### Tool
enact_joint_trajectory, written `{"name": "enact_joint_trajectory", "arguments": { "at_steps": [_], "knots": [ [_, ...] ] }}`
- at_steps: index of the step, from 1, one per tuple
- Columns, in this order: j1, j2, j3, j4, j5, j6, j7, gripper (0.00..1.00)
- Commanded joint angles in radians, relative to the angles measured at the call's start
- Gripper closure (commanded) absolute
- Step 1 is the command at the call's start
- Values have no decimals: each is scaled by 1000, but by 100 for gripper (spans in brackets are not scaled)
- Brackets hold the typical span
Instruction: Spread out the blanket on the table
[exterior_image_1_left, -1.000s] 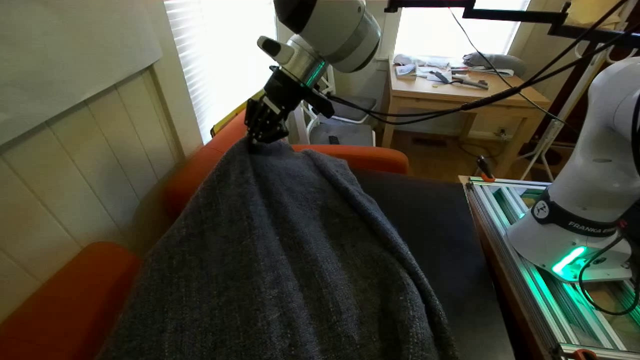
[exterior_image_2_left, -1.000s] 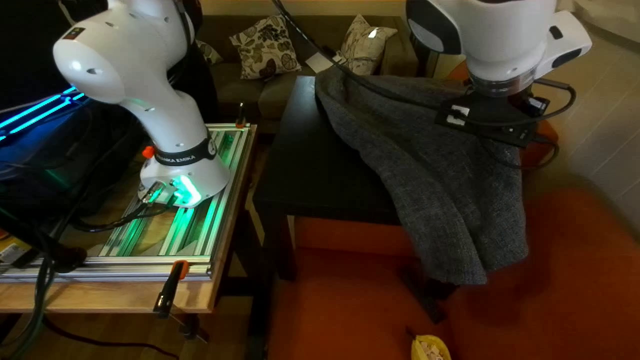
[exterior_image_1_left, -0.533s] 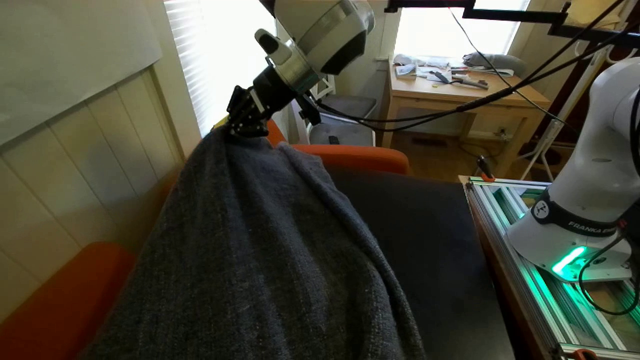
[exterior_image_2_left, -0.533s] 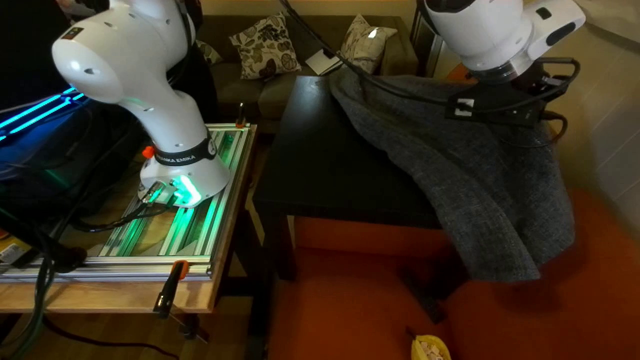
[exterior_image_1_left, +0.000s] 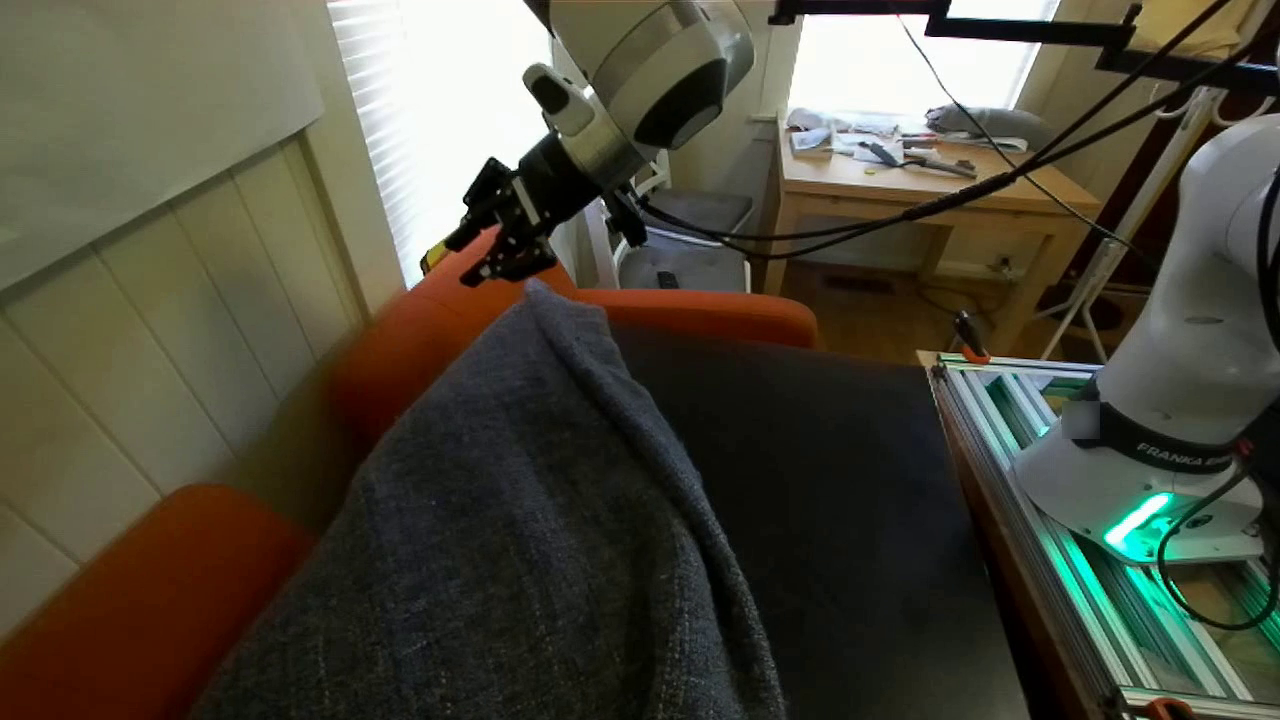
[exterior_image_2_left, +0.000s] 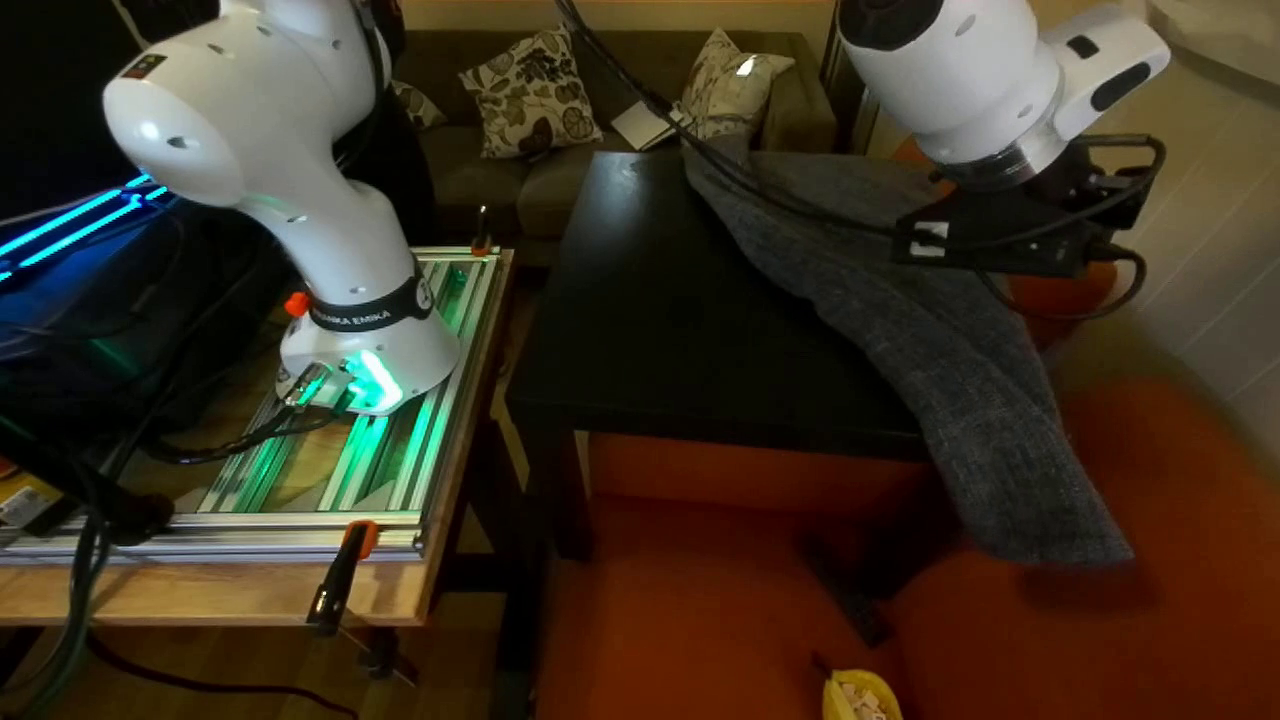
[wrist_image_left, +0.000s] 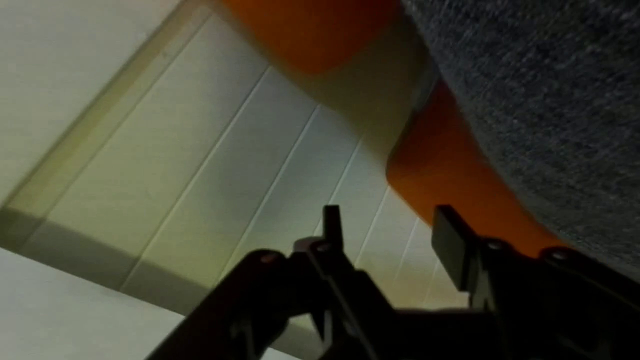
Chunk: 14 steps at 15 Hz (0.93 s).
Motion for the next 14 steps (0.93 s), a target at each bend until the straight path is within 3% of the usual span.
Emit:
{"name": "enact_joint_trajectory", "arguments": {
  "at_steps": [1, 2, 4, 7, 8, 14],
  "knots": [
    [39, -112, -110, -178, -249, -131, 263, 19],
    [-24, -127, -66, -205, -336, -184, 268, 10],
    [-29, -145, -92, -219, -471, -296, 293, 0],
    [-20, -160, -102, -217, -612, -401, 275, 0],
    [29, -166, -146, -215, -656, -433, 272, 0],
    [95, -165, -145, -197, -1020, -425, 333, 0]
  ]
}}
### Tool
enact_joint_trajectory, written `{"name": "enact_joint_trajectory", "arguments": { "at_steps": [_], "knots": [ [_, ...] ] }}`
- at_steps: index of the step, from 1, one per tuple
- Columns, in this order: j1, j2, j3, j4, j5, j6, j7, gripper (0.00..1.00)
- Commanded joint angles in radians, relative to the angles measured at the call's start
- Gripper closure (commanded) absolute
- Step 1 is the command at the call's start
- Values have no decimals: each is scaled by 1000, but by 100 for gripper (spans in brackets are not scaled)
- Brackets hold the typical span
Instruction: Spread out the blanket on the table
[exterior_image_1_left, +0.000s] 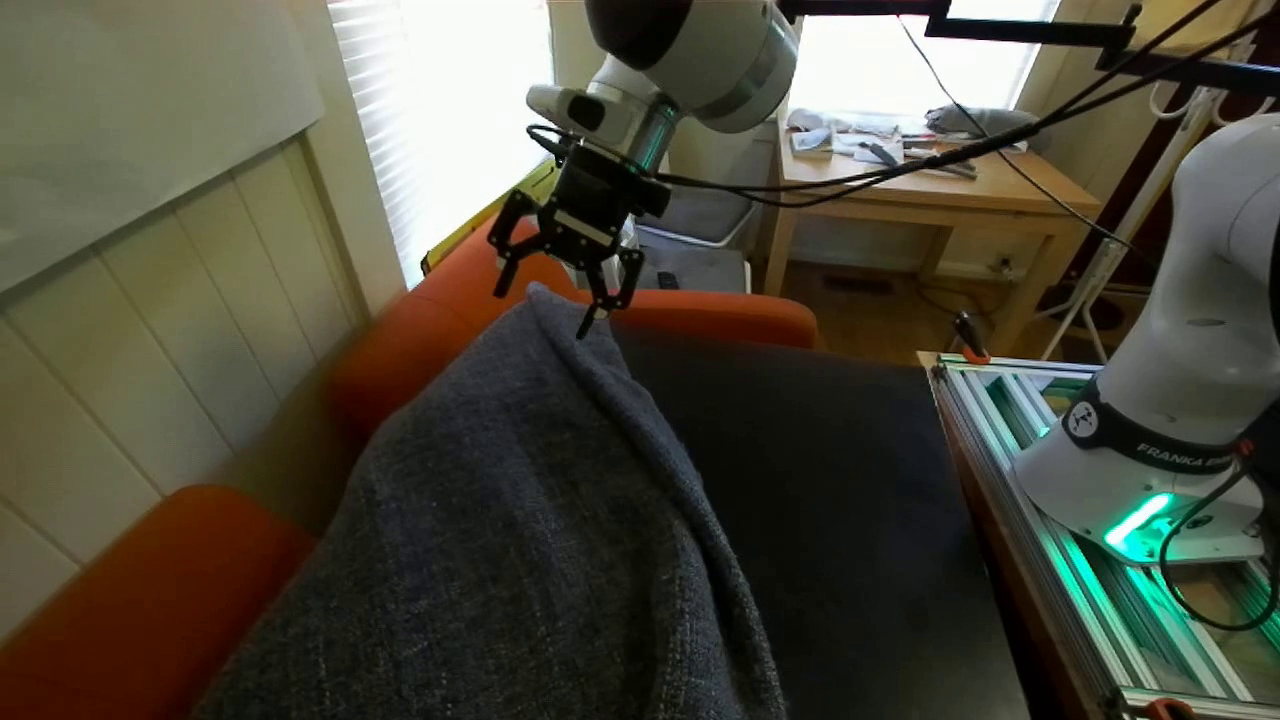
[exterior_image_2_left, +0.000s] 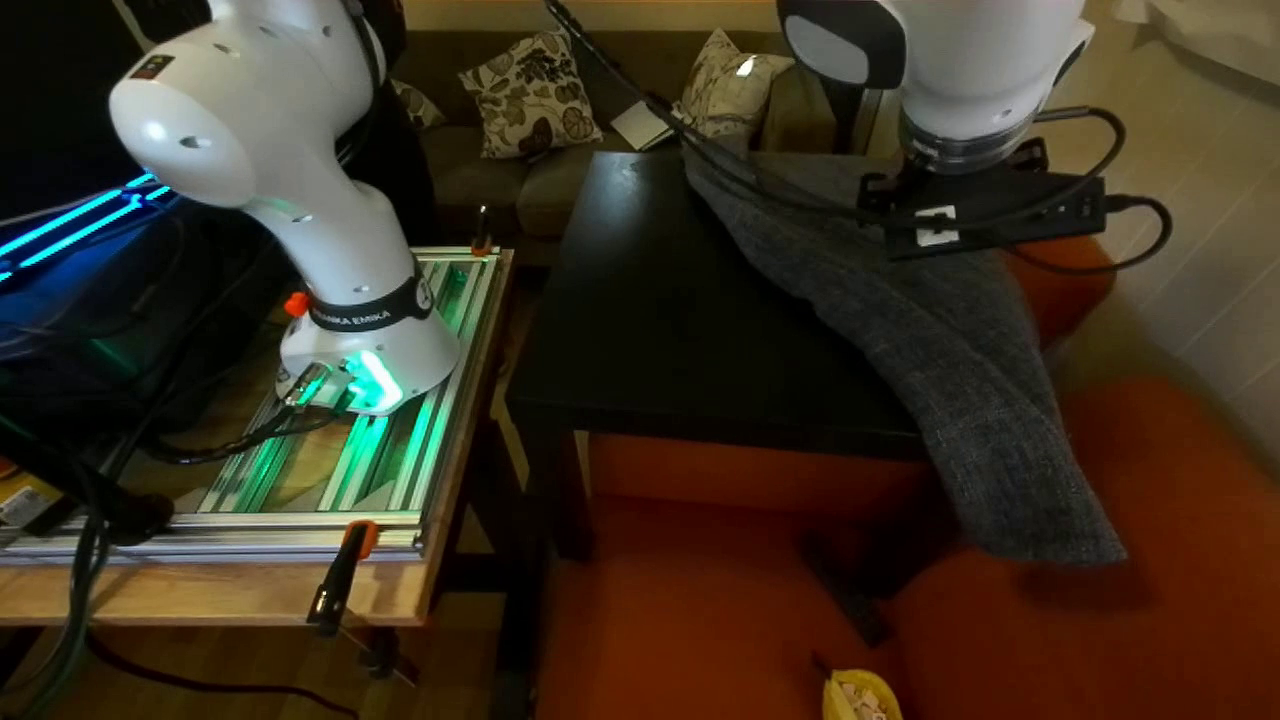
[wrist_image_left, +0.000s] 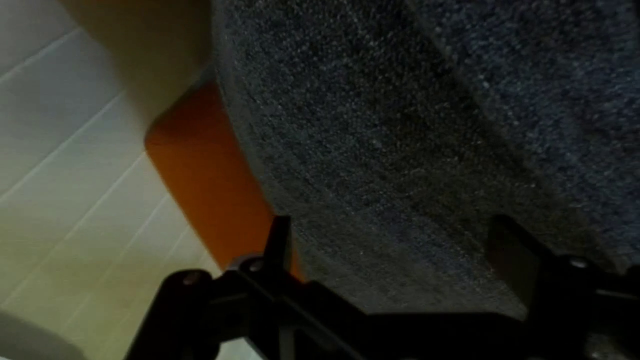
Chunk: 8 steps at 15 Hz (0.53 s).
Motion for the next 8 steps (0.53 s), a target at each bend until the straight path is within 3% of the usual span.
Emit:
{"name": "enact_joint_trajectory", "arguments": {
  "at_steps": [1, 4, 5, 8],
  "knots": [
    [40, -24, -10, -5, -237, -2, 66, 0],
    [77, -18, -14, 6, -450, 27, 131, 0],
    [43, -8, 7, 7, -341, 8, 85, 0],
    [56, -8, 13, 9, -413, 20, 115, 0]
  ]
}}
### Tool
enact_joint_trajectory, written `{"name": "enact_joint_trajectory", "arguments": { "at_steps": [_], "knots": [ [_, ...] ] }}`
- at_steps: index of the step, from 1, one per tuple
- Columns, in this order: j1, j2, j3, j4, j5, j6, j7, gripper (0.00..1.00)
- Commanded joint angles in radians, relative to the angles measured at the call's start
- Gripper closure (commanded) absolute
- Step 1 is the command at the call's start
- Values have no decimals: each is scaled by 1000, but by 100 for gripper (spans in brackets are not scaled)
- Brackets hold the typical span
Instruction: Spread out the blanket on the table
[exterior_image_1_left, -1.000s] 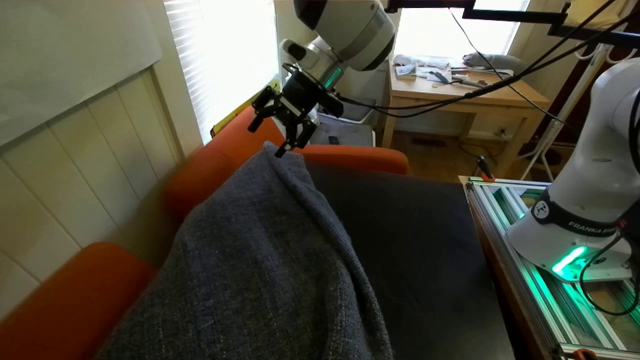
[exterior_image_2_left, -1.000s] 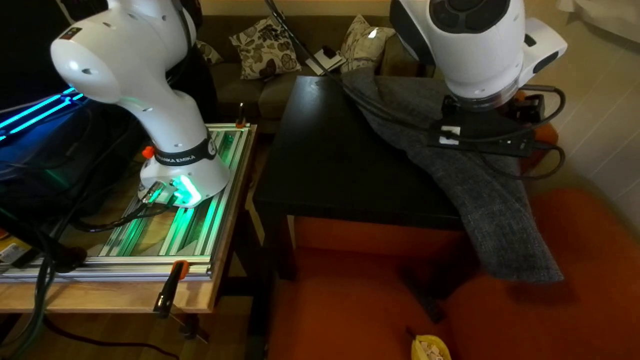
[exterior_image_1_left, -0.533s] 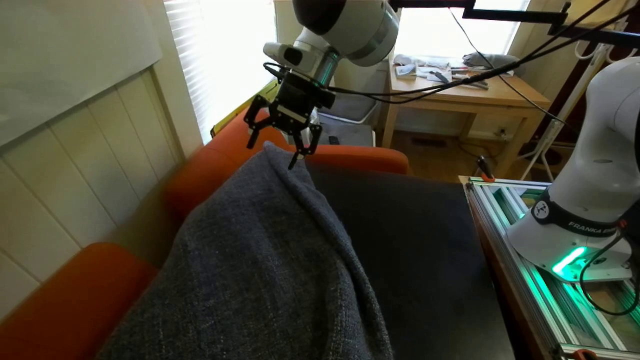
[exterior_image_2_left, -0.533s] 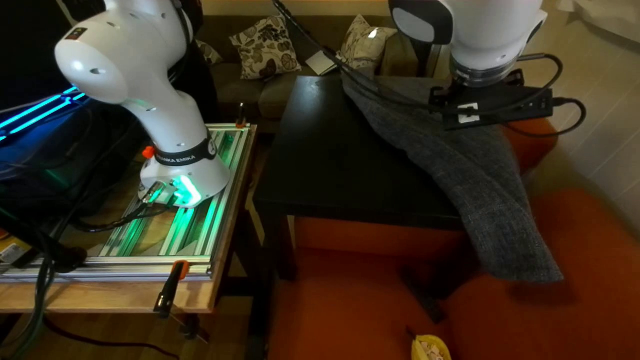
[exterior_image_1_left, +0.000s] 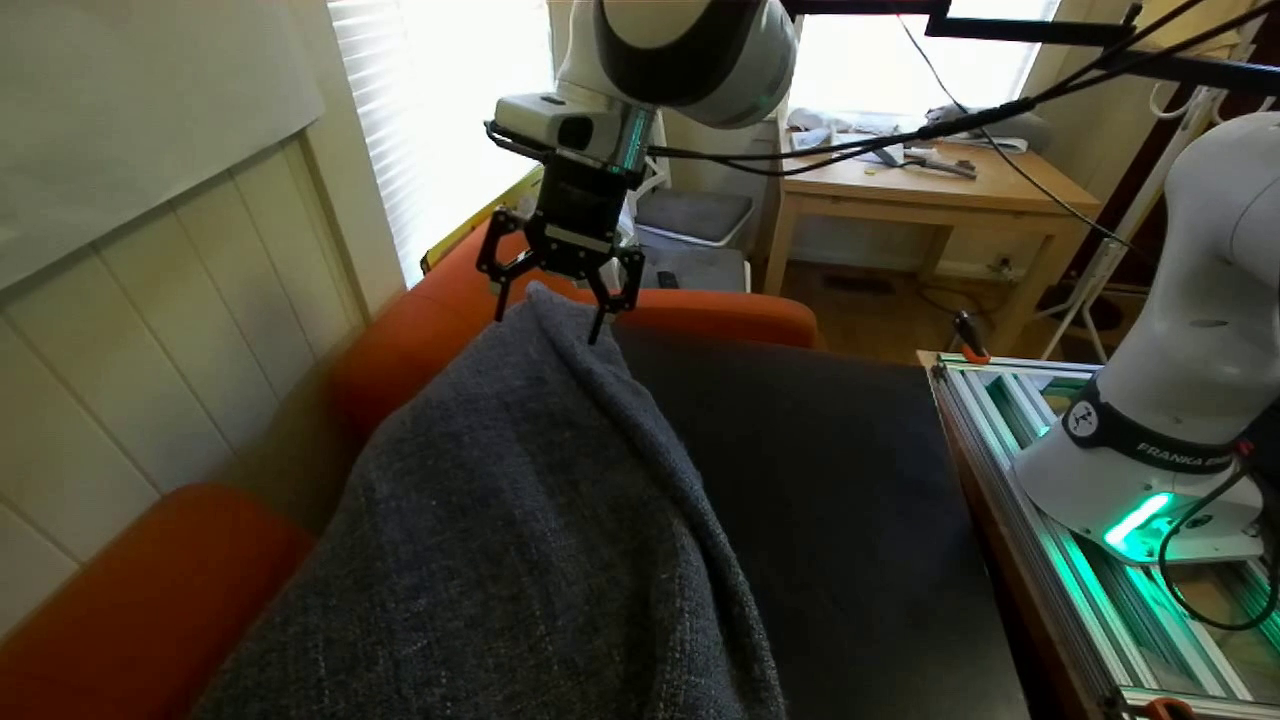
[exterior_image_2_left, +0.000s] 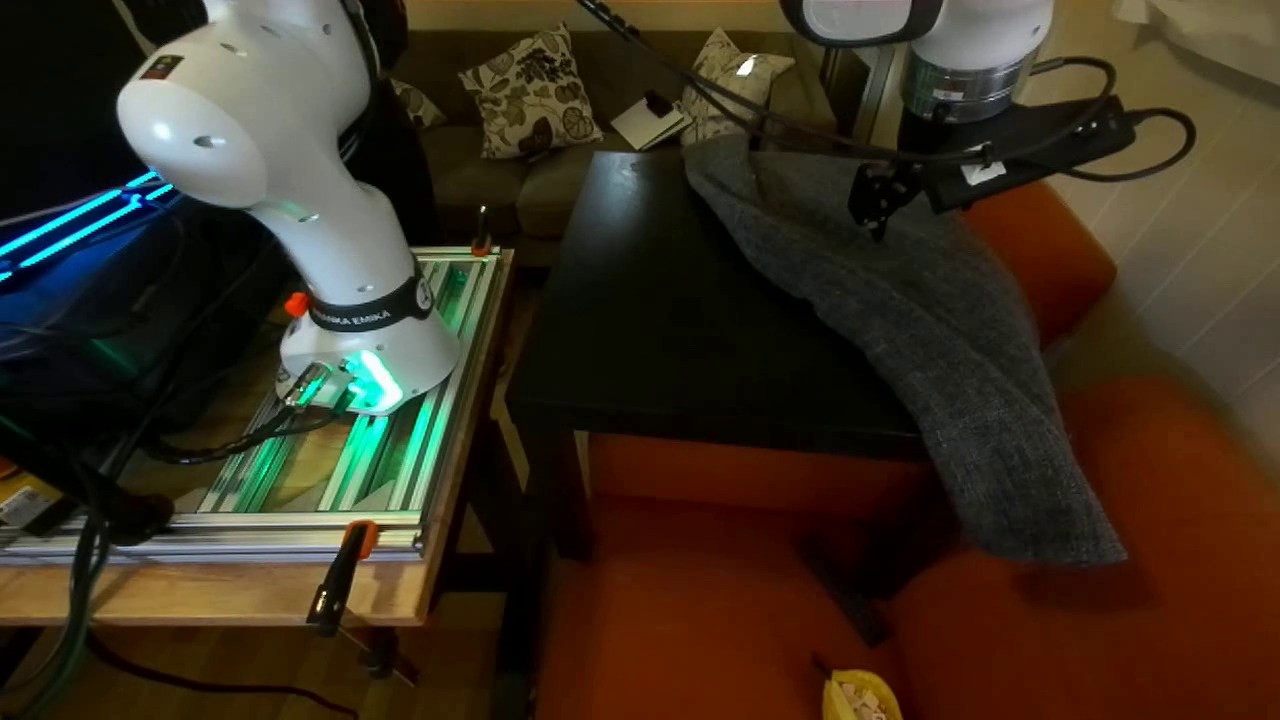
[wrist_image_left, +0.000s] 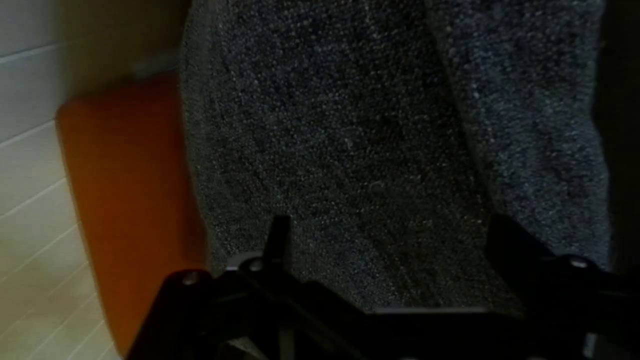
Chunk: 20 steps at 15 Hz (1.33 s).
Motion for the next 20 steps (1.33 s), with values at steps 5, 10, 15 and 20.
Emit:
{"name": "enact_joint_trajectory", "arguments": {
  "at_steps": [5, 10, 15, 20],
  "knots": [
    [11, 4, -12, 36, -297, -10, 41, 0],
    [21, 19, -15, 88, -590, -65, 36, 0],
    [32, 72, -29, 113, -864, -124, 41, 0],
    [38, 134, -36, 124, -980, -134, 72, 0]
  ]
}}
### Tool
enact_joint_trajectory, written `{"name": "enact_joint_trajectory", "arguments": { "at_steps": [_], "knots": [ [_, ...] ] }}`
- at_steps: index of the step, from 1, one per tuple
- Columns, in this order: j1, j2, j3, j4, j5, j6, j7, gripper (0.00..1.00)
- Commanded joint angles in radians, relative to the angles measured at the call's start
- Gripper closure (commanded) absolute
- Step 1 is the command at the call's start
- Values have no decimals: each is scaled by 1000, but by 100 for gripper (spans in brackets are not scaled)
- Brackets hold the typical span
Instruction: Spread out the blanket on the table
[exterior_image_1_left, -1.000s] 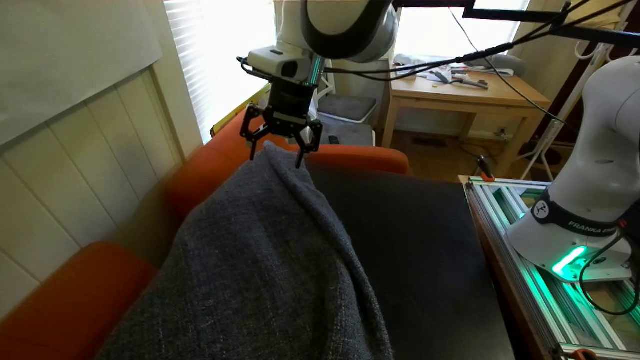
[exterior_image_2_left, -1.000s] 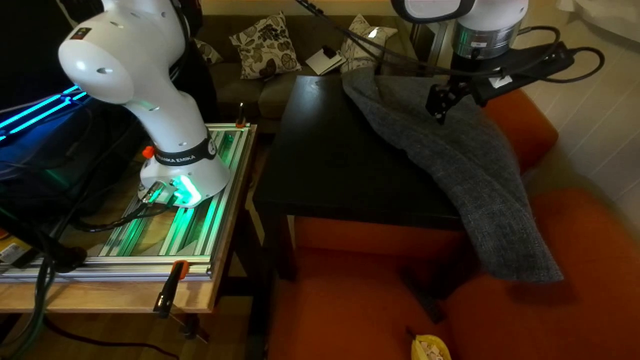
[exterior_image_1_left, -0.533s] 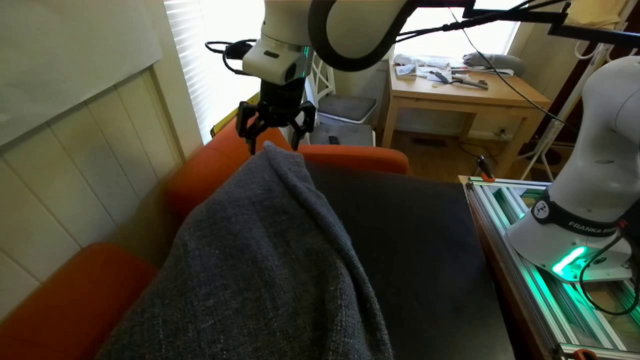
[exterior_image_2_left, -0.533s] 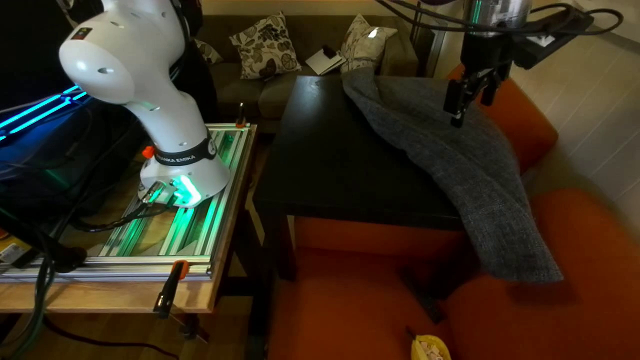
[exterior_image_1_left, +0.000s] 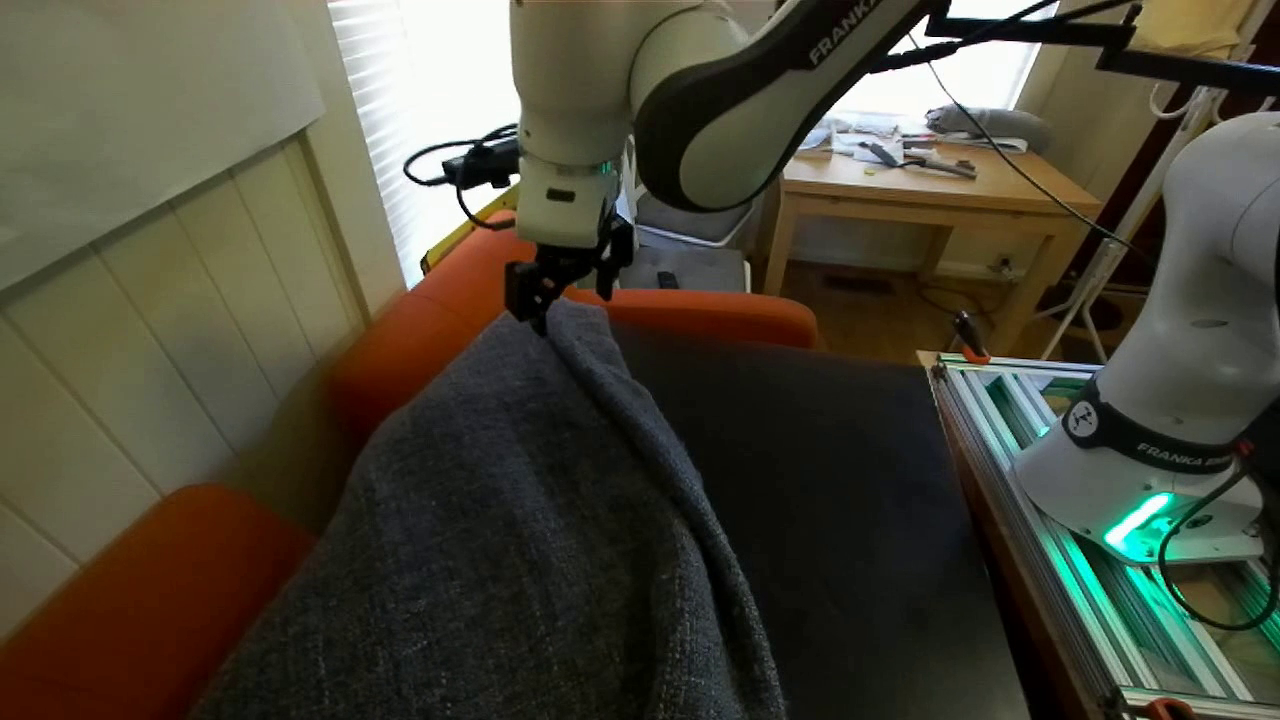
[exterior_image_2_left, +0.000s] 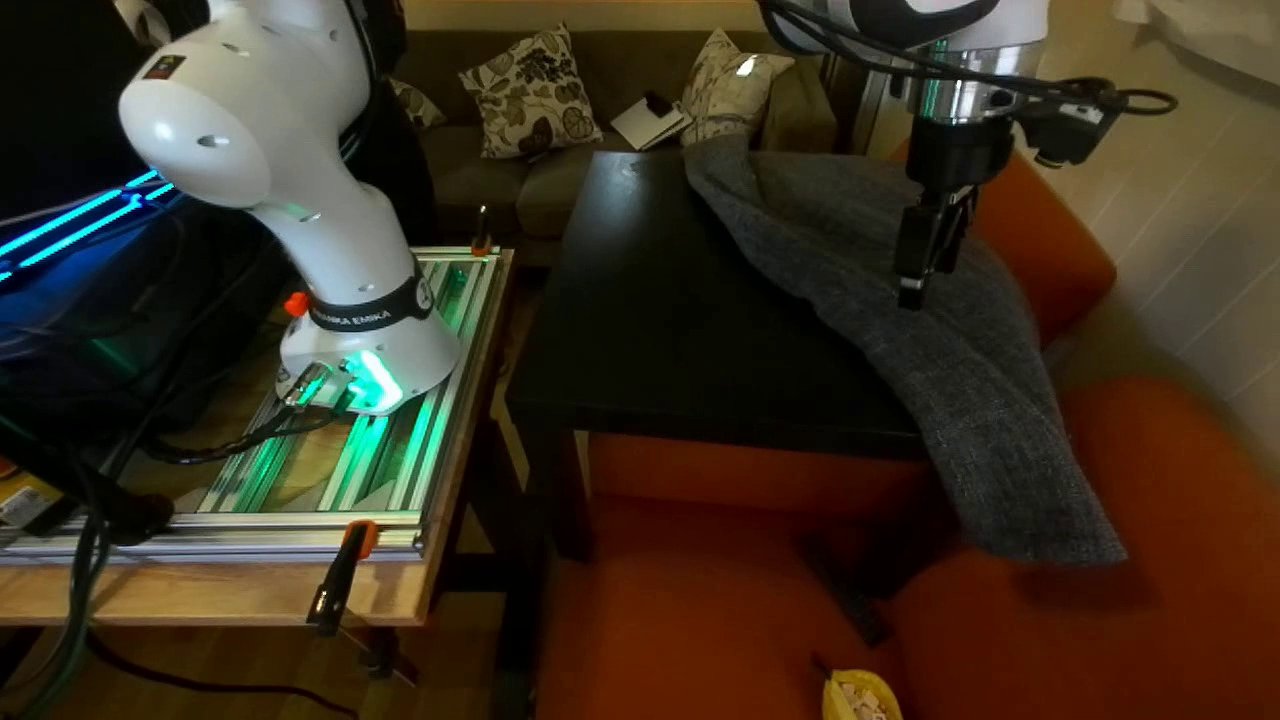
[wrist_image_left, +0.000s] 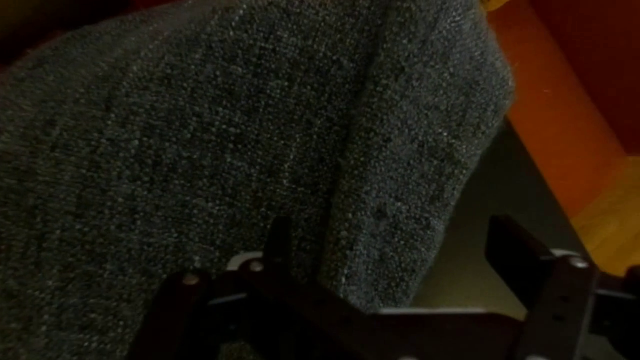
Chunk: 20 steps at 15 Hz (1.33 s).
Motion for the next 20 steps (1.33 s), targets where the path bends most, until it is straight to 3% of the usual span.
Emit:
{"name": "enact_joint_trajectory", "arguments": {
  "at_steps": [1, 2, 3, 4, 14, 18, 20],
  "knots": [
    [20, 53, -18, 39, -73, -24, 42, 0],
    [18, 60, -19, 41, -76, -24, 43, 0],
    [20, 67, -20, 47, -80, -27, 48, 16],
    [22, 71, -20, 48, -84, -29, 53, 26],
    [22, 87, -15, 66, -62, -103, 107, 97],
    [5, 92, -28, 31, -55, -97, 142, 100],
    [-31, 77, -20, -4, 36, -77, 144, 99]
  ]
}}
